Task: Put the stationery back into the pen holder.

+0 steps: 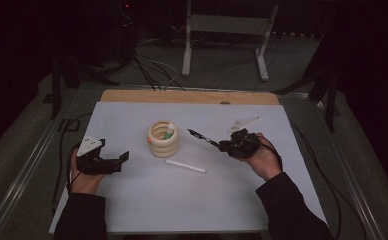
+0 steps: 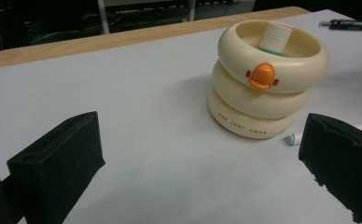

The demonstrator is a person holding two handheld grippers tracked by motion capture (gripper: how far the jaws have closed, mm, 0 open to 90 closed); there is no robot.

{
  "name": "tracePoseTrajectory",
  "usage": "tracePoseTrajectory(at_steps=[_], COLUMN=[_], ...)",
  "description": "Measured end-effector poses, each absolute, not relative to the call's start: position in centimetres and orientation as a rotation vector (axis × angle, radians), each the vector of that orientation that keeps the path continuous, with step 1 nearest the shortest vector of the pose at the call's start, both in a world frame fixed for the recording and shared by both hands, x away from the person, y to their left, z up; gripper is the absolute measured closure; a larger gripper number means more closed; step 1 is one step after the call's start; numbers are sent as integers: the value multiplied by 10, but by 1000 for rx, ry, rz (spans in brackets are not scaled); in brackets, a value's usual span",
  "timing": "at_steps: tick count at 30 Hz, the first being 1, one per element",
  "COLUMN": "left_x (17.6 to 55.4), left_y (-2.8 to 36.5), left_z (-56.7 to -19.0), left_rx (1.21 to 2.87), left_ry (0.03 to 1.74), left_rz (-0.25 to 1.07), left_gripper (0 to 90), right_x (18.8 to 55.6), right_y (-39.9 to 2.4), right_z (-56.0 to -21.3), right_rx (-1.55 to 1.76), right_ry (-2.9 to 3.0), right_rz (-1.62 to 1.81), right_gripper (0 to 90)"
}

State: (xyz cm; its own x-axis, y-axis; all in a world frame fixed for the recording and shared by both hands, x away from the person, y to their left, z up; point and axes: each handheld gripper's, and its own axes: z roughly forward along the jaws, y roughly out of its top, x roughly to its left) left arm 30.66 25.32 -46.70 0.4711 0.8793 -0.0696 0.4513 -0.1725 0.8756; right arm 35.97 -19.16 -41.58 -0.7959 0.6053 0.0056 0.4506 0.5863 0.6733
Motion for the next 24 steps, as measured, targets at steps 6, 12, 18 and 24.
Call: tracePoseTrajectory(at_steps=[6, 12, 18, 24], left_x=[307, 307, 307, 307], left_y=[253, 254, 253, 254], left_z=[-467, -467, -467, -467], left_rx=[1799, 1801, 1802, 1801], left_ry=[1130, 1133, 1133, 1135], left_rz=[583, 584, 584, 585], left_gripper=[2, 2, 2, 2], right_x=[364, 369, 375, 379], right_y=[-191, -188, -179, -169], right_z=[-402, -391, -382, -370], right_rx=[863, 844, 821, 772], right_ry=[2585, 2586, 2598, 2603], right_rz=[1018, 1023, 1013, 1003], right_gripper=[809, 809, 809, 809])
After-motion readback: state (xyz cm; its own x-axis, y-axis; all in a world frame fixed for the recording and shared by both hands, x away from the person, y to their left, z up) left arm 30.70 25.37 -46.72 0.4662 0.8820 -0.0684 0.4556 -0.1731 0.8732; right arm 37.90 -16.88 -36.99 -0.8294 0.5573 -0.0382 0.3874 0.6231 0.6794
